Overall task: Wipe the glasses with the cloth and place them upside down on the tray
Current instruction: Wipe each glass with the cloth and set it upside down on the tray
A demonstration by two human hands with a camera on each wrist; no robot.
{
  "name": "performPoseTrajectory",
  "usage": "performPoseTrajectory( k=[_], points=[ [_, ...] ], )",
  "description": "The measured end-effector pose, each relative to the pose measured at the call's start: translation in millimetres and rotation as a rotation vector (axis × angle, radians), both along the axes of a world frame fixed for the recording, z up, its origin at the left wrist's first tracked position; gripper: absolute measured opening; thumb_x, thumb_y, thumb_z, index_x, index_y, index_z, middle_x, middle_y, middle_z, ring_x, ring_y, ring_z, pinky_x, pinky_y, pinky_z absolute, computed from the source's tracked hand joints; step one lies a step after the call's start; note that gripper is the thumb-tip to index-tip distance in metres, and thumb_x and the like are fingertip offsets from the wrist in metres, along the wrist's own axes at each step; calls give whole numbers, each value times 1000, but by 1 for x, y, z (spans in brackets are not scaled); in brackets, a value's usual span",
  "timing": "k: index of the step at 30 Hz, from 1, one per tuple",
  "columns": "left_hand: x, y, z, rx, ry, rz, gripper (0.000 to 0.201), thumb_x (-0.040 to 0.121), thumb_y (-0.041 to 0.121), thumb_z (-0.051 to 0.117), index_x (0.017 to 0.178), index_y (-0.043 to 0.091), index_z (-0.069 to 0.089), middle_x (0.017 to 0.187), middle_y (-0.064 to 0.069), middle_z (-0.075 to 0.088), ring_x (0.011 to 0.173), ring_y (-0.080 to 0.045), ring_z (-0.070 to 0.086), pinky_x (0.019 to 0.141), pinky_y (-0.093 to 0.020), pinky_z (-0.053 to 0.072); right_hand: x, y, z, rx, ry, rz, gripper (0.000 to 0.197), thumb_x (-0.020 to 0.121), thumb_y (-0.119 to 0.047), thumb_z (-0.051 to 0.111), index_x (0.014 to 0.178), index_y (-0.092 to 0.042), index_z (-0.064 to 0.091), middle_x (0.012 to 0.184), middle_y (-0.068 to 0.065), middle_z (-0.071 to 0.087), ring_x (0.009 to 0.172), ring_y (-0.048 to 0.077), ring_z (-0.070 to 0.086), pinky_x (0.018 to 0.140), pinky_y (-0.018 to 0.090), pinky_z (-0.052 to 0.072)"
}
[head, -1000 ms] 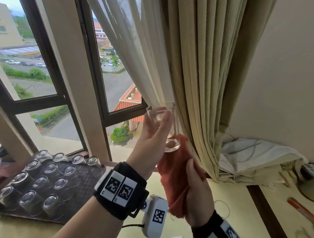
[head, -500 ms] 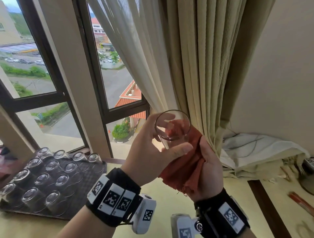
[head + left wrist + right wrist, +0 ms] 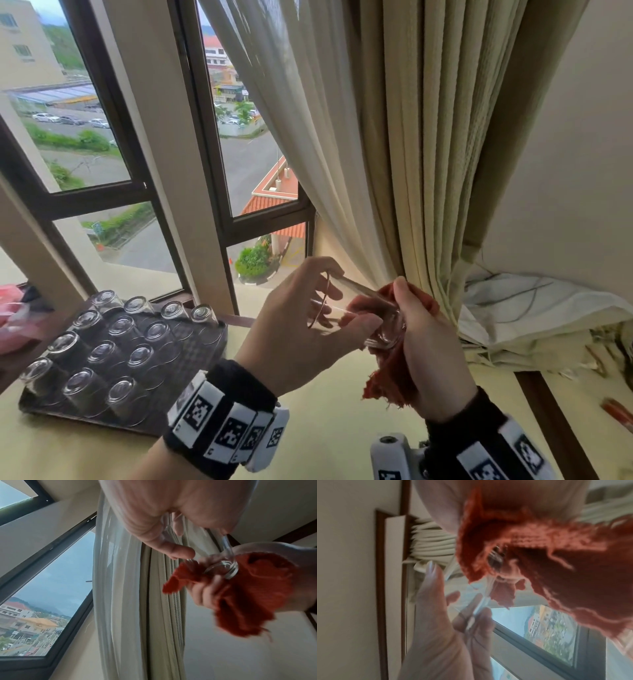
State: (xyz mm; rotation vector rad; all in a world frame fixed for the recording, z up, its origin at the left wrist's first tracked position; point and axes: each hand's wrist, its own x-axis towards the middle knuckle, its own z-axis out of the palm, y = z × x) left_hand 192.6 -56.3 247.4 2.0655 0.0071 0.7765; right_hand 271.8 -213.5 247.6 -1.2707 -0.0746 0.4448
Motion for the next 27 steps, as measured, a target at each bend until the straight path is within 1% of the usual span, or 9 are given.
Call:
performPoseTrajectory(
  k=[2,6,8,10,13,16,18,22,27],
  points=[
    [1,-5,-8,13,-103,-3,57,82,64,81,124,37,52,104,13,68,87,-18,73,67,-37,64,-1,1,5,31,9,-12,70,78,-65,74,120,-9,72,105,14,80,102,36,76,98,50,55],
    [3,-16,-12,-132,-108,33,49,87,64,77,117,33,53,94,7,72,81,-21,75,63,-36,63,-4,-5,16,155,2,30,53,80,-59,71,112,-17,74,104,12,81,103,39,74,93,54,57],
    [7,-21,-7,-348,-48,65,48,85,64,79,112,31,55,84,-1,72,69,-19,74,58,-37,62,-12,-1,15,149,-200,-9,43,90,-58,68,110,-20,76,109,9,79,97,40,71,85,50,57],
    [12,-23,-1,-551,-36,77,48,82,64,76,109,28,59,83,-16,70,69,-35,71,55,-41,61,-24,6,9,114,-542,-39,33,104,-43,52,118,-20,72,127,0,71,95,33,68,83,47,58],
    [19,-25,9,-660,-10,132,49,87,69,74,112,28,62,95,-32,68,84,-47,71,57,-39,60,-30,16,-10,-30,-948,-85,41,113,-33,35,143,-17,58,161,-1,43,142,23,51,115,50,45],
    [20,-28,16,-603,-8,149,52,83,67,69,113,25,60,89,-25,70,69,-32,70,55,-30,57,-20,16,-11,-95,-1075,-113,46,113,-38,33,151,-18,51,166,2,35,146,29,46,117,51,43],
    [16,-31,13,-460,-31,136,46,83,66,70,109,30,57,81,-8,72,65,-22,69,53,-38,59,-7,9,-2,-69,-949,-95,39,111,-34,39,140,-20,62,149,-2,58,124,25,63,104,46,53],
    [10,-32,4,-226,-126,116,37,91,52,77,115,30,56,89,7,73,82,-18,73,64,-33,62,11,-1,27,60,-168,56,60,87,-60,73,121,-10,75,119,17,77,108,40,74,100,61,55],
    [17,-25,-1,-183,-233,218,41,90,56,75,116,32,53,91,11,71,83,-13,73,65,-32,62,-8,-2,24,287,142,135,57,108,-52,40,134,-10,68,126,25,72,118,45,70,103,61,54]
  ],
)
